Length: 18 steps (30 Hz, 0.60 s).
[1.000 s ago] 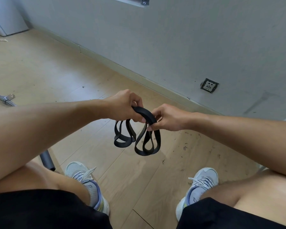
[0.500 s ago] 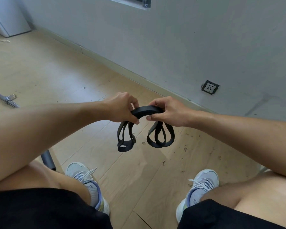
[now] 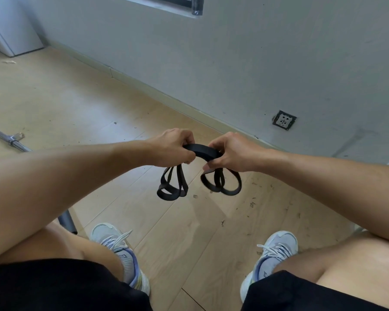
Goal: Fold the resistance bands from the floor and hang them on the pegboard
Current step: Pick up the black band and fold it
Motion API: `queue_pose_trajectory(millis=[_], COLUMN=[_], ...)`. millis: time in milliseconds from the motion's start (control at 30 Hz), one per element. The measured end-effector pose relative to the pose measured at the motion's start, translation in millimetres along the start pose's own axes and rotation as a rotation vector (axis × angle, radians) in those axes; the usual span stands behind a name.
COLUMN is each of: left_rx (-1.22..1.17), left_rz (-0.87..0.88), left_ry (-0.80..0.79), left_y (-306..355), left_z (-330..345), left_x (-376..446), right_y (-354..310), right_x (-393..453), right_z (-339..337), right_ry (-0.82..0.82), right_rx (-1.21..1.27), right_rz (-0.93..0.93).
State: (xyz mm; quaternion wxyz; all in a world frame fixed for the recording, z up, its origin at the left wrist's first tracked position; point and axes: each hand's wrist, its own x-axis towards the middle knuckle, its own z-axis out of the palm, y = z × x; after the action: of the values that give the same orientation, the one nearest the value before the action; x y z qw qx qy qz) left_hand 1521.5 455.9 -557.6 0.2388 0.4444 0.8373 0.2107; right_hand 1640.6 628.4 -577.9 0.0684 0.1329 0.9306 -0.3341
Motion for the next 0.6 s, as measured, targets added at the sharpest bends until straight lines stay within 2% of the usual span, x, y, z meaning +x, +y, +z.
queue_pose_trajectory(millis=[167,333,600], left_rx=[-0.035,-0.004,0.017], left_rz=[-0.036,-0.001,-0.008], left_ry=[-0.010,-0.025,-0.051], left_y=[1.7,4.4,8.9], left_z=[-2.0,0.1,5.0], left_x=[-2.3,-1.5,-3.0], right_y=[5.6,11.6,27.4], right_x=[-1.4,-2.6,0.4], right_z=[3.8,8.0,16.3], right_ry=[-0.025,-0.079,-0.201], right_rx=[0.075,0.101,0.002], right_rz=[-0.026,-0.024,0.038])
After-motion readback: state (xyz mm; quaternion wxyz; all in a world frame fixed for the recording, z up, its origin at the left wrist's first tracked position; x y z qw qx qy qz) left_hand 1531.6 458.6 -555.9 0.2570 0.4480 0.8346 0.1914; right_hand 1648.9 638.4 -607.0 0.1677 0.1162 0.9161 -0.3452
